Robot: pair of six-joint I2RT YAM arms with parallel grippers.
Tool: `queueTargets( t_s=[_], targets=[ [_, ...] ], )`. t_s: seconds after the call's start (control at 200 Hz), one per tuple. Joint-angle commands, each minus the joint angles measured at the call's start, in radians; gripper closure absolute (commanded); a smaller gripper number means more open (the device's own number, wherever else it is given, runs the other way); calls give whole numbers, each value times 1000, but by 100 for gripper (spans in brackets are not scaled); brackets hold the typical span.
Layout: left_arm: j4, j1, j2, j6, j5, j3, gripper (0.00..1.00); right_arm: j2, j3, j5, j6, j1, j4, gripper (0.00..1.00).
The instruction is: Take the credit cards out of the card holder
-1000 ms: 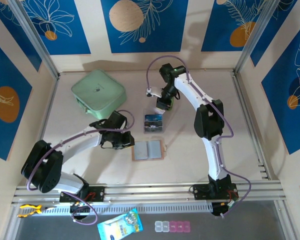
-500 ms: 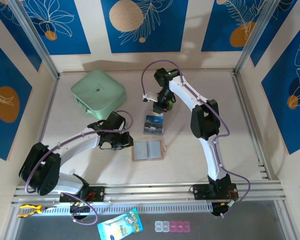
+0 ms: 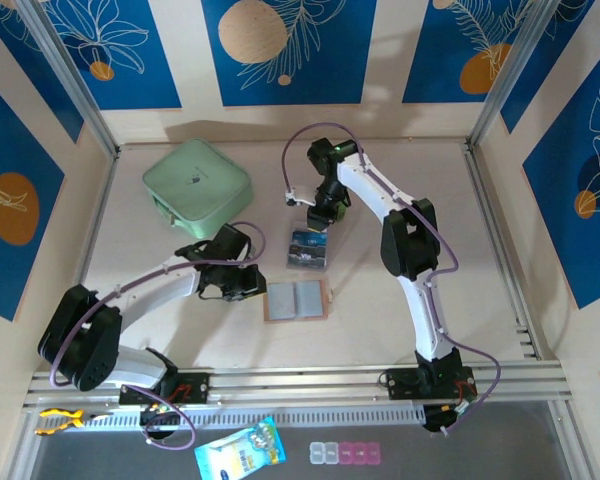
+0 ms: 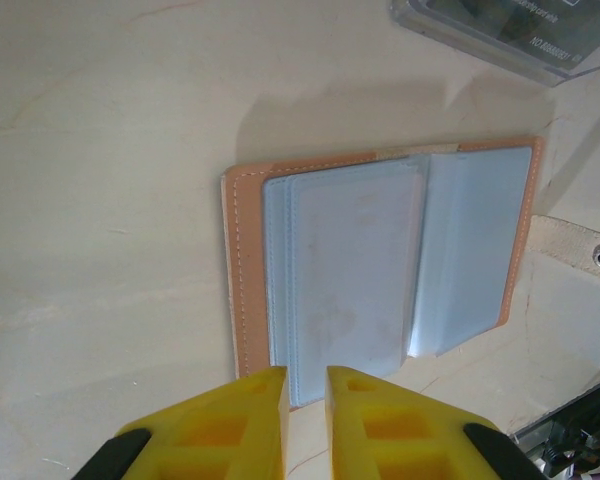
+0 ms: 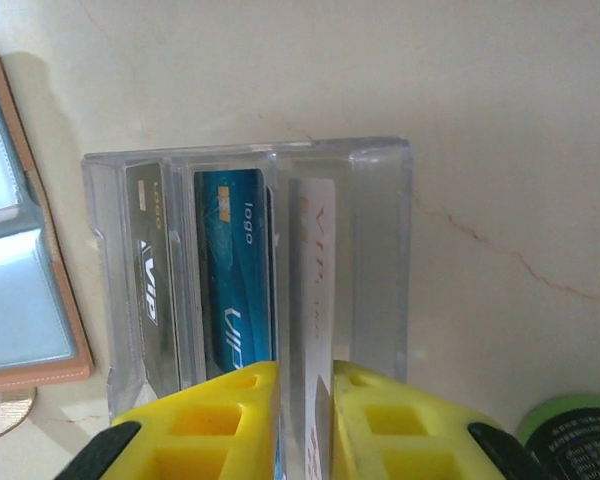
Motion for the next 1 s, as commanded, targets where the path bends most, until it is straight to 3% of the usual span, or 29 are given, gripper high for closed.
queueTargets(
  t_s=[0.0, 0.22, 0.475, 0.725, 0.995],
  targets=[
    [0, 12, -9, -4, 1, -14, 83, -84, -19, 22, 45, -6, 29, 80],
    [14, 12, -4, -7, 8, -16, 83, -131, -79, 44, 90, -9, 108, 82],
    [33, 12, 2, -10, 22, -27, 83, -140, -123, 74, 176, -6, 218, 94],
    [40, 12, -6, -14, 23, -34, 83, -176, -161, 101, 309, 6, 262, 96],
    [78, 12, 9, -17, 44, -52, 83, -444, -539, 25, 549, 26, 392, 89]
  ],
)
